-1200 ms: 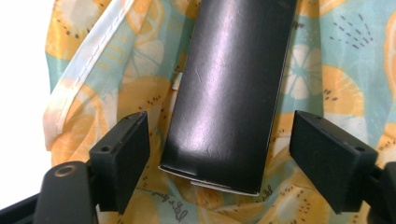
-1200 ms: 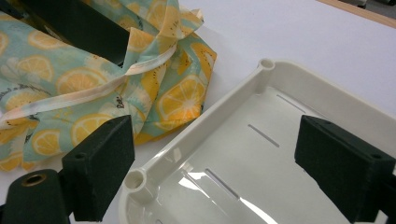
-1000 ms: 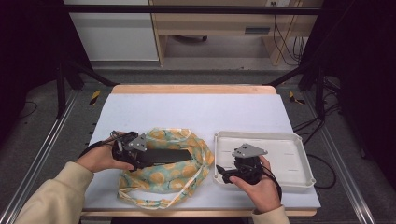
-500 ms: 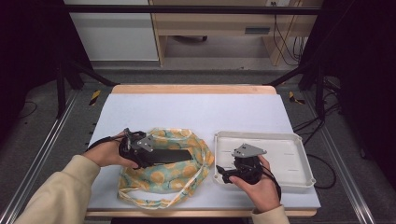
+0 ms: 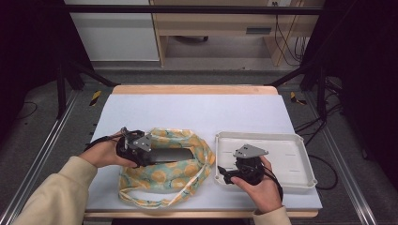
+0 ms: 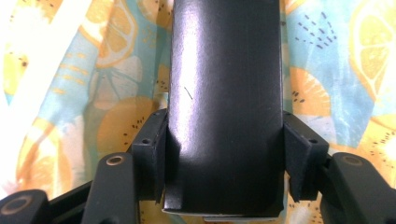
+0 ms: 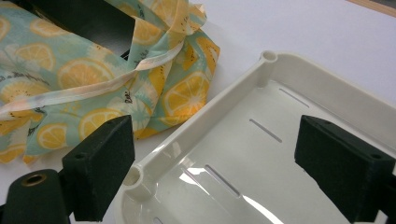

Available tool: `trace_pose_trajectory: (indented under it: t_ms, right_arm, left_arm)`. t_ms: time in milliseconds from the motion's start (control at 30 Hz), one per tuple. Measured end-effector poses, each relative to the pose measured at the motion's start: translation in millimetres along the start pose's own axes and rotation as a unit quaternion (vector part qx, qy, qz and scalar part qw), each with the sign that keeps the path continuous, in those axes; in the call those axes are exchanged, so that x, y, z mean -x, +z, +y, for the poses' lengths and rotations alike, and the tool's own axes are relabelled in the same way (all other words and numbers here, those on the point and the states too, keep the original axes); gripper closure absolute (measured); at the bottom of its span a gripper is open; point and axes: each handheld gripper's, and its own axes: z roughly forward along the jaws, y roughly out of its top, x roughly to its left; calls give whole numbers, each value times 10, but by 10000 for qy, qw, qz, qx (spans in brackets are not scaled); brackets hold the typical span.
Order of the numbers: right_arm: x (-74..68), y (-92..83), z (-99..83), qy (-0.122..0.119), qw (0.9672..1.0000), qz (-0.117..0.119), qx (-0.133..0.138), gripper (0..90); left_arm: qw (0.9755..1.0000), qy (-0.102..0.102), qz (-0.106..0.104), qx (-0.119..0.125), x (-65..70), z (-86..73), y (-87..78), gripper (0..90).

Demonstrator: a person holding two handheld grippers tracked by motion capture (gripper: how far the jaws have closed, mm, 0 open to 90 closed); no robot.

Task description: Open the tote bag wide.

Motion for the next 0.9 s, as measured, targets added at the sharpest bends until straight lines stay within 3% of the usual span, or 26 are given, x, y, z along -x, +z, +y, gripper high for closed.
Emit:
trace_pose_trajectory:
  t_ms: [700, 900]
  right_arm:
    - [-17, -1, 11, -30, 10000, 7, 12, 123]
    - [-91, 38, 45, -115, 9999, 71, -19, 139]
  left_arm:
    - [9997, -5, 89, 238, 58, -24, -211, 427]
    - [9992, -38, 59, 394, 83, -31, -257, 427]
